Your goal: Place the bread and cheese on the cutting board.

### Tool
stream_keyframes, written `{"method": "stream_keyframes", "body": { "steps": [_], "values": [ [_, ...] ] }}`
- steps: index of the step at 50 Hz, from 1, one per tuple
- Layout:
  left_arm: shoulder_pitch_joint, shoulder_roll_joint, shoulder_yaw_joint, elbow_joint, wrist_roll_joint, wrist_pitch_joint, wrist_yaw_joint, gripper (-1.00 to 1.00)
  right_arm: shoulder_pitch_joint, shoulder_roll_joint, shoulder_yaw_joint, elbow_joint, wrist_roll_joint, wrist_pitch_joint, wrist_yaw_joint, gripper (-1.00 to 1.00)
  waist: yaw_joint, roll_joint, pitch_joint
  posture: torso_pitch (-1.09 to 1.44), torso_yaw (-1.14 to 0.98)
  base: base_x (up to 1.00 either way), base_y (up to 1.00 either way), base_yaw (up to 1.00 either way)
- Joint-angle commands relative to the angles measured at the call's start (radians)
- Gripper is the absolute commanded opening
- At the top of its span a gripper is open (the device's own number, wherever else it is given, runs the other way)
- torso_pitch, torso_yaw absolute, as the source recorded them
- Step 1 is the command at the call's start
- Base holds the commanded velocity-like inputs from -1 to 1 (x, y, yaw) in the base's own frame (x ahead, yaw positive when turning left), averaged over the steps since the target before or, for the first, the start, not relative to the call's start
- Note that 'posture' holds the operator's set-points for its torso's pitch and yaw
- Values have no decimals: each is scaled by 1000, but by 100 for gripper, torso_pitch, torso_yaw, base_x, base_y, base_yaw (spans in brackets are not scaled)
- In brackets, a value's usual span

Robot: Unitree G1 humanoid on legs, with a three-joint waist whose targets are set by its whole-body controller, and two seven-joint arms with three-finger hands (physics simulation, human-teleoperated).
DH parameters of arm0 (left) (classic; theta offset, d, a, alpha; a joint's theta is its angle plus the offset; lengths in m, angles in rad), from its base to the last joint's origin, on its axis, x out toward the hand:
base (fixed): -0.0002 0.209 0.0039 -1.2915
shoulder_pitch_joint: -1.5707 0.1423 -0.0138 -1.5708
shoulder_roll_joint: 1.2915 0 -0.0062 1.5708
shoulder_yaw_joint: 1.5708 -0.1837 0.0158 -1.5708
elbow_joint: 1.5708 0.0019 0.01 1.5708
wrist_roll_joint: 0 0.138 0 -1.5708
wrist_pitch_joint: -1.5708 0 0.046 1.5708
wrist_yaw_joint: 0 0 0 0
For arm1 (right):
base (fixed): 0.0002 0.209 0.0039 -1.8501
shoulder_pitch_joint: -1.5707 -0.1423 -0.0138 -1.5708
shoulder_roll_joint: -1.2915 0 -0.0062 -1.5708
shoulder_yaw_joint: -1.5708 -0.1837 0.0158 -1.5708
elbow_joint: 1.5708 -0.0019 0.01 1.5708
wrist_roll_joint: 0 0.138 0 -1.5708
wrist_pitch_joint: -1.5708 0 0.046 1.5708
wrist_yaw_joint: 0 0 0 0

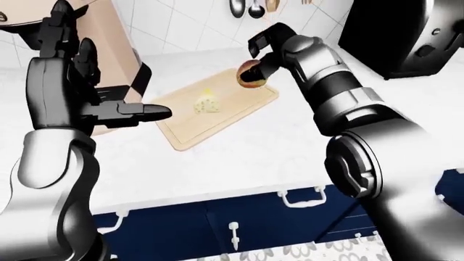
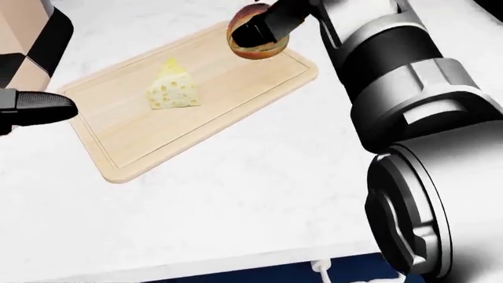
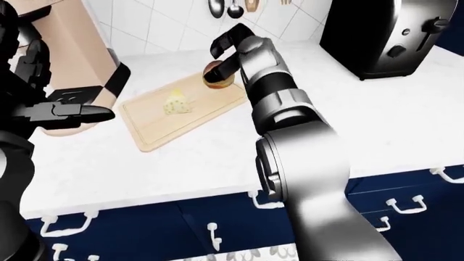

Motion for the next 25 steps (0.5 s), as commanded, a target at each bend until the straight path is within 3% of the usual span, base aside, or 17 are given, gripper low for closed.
{"method": "stream_keyframes", "body": {
  "steps": [1,9,17,25],
  "values": [
    [-25,11,13,-19,8,-29,2,100,-33,-3,-5,-42,0,-68,-60,-100,-1,4,-31,0,0,0,0,0],
    [-25,6,13,-17,13,-30,-2,100,14,42,-11,-27,-60,-193,-245,-100,3,2,-33,0,0,0,0,0],
    [-18,6,10,-5,23,-48,-8,100,24,77,-71,-22,-37,-247,-307,-100,5,-1,-34,0,0,0,0,0],
    [-16,3,13,-6,27,-49,-15,100,34,105,-84,-17,-33,-237,-329,-100,5,-4,-35,0,0,0,0,0]
  ]
}}
